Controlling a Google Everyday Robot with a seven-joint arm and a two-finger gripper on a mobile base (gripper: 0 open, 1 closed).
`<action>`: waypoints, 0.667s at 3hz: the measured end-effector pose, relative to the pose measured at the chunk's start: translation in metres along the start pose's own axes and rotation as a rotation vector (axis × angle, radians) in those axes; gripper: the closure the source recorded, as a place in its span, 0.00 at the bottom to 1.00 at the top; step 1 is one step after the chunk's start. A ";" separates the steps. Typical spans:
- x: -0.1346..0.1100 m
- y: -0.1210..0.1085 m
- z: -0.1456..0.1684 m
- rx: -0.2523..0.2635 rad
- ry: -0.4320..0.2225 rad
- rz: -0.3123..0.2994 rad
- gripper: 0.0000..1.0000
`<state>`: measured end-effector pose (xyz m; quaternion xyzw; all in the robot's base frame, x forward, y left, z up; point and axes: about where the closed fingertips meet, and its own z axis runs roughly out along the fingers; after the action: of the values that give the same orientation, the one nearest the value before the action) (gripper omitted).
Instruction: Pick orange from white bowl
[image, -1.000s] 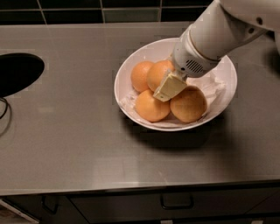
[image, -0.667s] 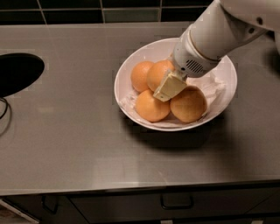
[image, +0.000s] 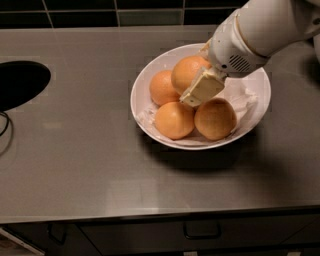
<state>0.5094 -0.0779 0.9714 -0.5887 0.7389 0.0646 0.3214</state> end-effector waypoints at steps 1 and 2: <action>-0.001 0.003 -0.022 0.000 -0.043 -0.024 1.00; 0.006 0.004 -0.038 -0.027 -0.118 -0.037 1.00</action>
Offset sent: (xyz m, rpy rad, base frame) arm -0.0303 -0.0388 0.0344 0.1940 -0.0329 0.1442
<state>0.4899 -0.0994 0.9965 -0.6017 0.7068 0.1031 0.3575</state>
